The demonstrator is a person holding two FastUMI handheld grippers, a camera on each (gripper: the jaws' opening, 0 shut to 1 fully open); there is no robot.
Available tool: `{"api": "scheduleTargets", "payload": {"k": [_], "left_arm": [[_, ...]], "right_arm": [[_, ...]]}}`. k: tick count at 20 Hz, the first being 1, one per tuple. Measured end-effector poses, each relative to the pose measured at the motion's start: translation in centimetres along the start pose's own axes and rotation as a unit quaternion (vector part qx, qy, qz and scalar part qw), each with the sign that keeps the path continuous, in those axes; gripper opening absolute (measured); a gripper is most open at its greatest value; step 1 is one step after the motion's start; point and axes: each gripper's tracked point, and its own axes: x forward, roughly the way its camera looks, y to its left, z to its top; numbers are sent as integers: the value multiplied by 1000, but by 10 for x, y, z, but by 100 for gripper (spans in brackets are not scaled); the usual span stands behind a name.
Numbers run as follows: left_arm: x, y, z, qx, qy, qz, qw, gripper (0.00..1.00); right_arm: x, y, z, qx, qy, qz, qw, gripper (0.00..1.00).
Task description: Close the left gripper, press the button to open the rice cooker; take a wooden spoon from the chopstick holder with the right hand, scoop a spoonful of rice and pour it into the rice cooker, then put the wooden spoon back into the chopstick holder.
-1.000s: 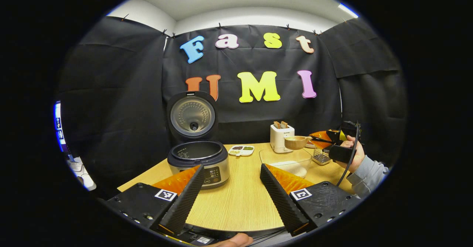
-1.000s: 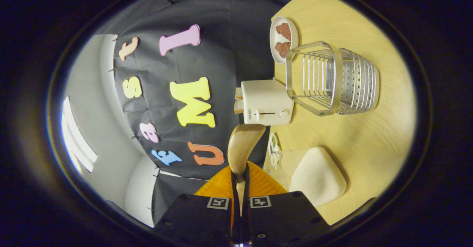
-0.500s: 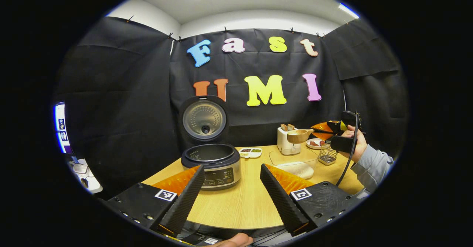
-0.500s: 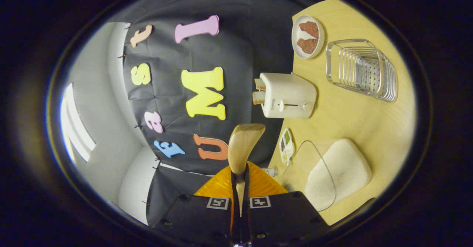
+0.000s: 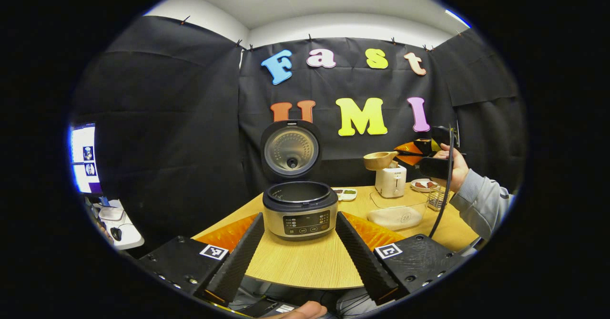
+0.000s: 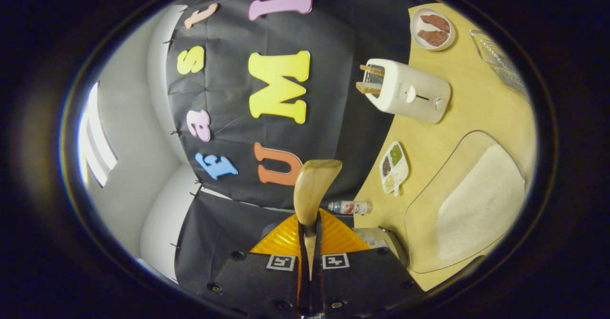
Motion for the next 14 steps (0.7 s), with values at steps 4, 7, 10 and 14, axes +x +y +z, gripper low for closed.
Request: {"api": "scheduleTargets", "payload": {"k": [4, 7, 10, 14], "left_arm": [[-11, 18, -3, -12, 1, 2, 1000, 96], [-15, 29, -6, -17, 1, 8, 1000, 96], [-18, 40, -7, -4, -1, 22, 1000, 96], [-20, 41, -10, 4, 1, 20, 1000, 96]], "right_arm": [[37, 22, -44, -60, 31, -8, 998, 7], [60, 28, -73, -120, 50, -26, 991, 7], [83, 26, -89, -173, 56, -50, 982, 7], [109, 21, -99, -258, 51, -84, 961, 7]]}}
